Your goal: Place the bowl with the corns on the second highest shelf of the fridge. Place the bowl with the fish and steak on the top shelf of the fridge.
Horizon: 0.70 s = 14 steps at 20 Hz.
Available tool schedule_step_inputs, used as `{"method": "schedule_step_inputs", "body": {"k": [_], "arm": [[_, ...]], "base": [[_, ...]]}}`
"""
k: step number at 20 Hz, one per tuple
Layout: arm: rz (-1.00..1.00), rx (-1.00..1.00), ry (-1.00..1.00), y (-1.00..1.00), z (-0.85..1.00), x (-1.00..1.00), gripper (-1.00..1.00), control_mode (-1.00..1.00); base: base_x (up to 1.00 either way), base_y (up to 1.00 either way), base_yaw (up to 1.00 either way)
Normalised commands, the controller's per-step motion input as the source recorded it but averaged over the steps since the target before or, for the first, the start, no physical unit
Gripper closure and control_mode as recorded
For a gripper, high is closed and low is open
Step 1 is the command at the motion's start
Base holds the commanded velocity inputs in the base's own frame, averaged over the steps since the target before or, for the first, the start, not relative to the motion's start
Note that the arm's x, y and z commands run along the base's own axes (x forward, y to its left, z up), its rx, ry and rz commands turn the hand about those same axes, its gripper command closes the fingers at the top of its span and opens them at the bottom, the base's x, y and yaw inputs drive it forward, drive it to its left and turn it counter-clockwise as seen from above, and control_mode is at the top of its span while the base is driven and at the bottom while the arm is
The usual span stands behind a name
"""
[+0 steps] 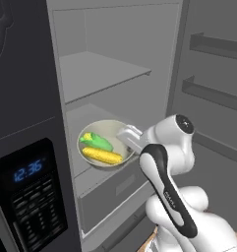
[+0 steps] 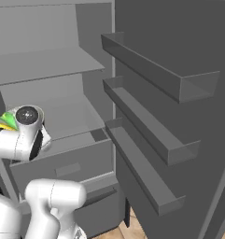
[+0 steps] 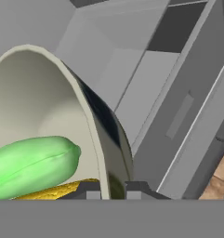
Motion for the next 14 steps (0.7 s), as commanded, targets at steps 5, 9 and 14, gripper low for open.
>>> {"method": "schedule_step_inputs", "body": {"k": [5,9,14], "arm": [[-0.16,0.18,0.10,-0.25,-0.14,0.98,1.00,-1.00],[-0.08,0.03,0.12,-0.02,-0.06,1.00,1.00,-1.00],[-0.02,0.00,0.09,0.13,-0.04,0.86,1.00,-1.00]], "base": [[0.00,0.00,0.00],[0.00,0.00,0.00],[0.00,0.00,0.00]]}}
